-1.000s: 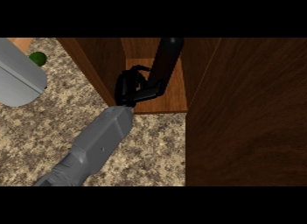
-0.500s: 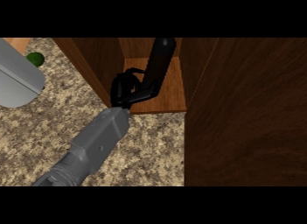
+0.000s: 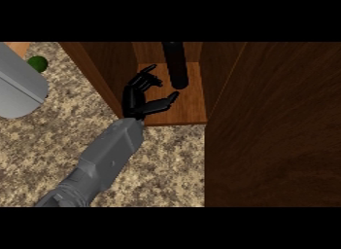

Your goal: Pick up the wine, place it into the cabinet and close the cabinet

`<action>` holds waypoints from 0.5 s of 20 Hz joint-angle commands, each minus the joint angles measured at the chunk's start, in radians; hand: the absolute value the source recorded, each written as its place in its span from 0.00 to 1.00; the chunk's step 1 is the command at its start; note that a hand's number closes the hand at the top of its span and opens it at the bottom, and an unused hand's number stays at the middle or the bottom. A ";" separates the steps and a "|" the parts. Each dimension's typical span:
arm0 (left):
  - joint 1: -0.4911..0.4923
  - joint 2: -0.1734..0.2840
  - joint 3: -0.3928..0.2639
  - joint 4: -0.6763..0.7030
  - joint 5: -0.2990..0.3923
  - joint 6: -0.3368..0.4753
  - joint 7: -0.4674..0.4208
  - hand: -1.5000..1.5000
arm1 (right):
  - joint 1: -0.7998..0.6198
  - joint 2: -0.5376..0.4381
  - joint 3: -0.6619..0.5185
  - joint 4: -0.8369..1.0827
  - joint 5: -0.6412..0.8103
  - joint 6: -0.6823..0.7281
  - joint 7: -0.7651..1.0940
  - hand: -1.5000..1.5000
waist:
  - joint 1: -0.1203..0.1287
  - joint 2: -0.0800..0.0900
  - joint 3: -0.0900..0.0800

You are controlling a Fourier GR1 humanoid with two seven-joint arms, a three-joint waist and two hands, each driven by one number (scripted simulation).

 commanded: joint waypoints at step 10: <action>0.078 0.049 -0.013 -0.178 -0.044 0.075 -0.047 0.00 | 0.023 -0.003 -0.026 -0.007 0.004 0.000 -0.021 0.00 | 0.070 -0.033 0.012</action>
